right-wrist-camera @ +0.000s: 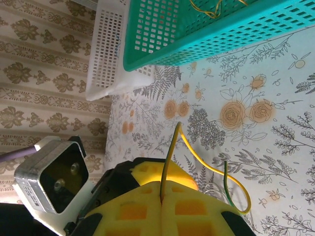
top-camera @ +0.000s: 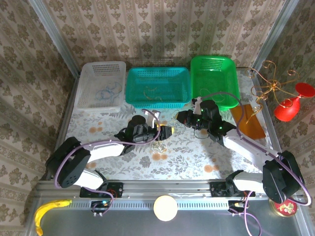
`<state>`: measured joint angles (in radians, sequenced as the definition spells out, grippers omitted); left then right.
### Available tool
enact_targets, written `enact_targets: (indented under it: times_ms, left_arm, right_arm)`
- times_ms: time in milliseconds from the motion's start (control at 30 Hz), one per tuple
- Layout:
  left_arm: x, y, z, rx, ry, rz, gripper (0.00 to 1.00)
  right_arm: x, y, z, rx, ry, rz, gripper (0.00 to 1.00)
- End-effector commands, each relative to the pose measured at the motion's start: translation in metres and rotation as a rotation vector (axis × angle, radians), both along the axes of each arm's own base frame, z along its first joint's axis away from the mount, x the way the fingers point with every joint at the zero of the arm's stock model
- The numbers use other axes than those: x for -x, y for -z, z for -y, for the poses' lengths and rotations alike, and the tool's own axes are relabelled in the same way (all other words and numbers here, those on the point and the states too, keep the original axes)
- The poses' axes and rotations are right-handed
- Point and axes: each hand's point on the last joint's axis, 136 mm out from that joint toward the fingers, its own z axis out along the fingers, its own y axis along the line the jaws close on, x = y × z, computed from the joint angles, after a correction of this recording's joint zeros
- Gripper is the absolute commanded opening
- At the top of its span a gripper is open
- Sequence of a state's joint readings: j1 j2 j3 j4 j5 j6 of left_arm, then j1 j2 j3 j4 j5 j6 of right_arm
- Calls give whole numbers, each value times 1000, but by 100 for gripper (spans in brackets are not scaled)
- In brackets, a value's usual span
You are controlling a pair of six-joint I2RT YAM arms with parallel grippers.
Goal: Untangle the cables
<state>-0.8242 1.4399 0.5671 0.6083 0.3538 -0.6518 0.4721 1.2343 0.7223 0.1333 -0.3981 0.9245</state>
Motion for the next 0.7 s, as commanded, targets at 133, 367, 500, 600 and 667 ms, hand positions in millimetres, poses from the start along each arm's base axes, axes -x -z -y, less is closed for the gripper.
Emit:
enact_targets:
  times_ms: [133, 367, 500, 600, 667]
  left_arm:
    - [-10, -24, 22, 100, 22, 39, 56]
    - [-8, -25, 37, 119, 70, 27, 2]
    - [6, -26, 48, 114, 139, 9, 0]
    - [24, -24, 56, 102, 201, -8, 0]
    - [35, -21, 60, 93, 235, -22, 0]
  right_arm:
    - [8, 0, -5, -44, -15, -7, 0]
    - [11, 3, -3, -52, 1, -10, 0]
    - [4, 6, -1, -62, 32, -21, 6]
    - [-9, 3, -1, -110, 55, -24, 14]
    - [-18, -1, -2, -131, 63, -20, 14]
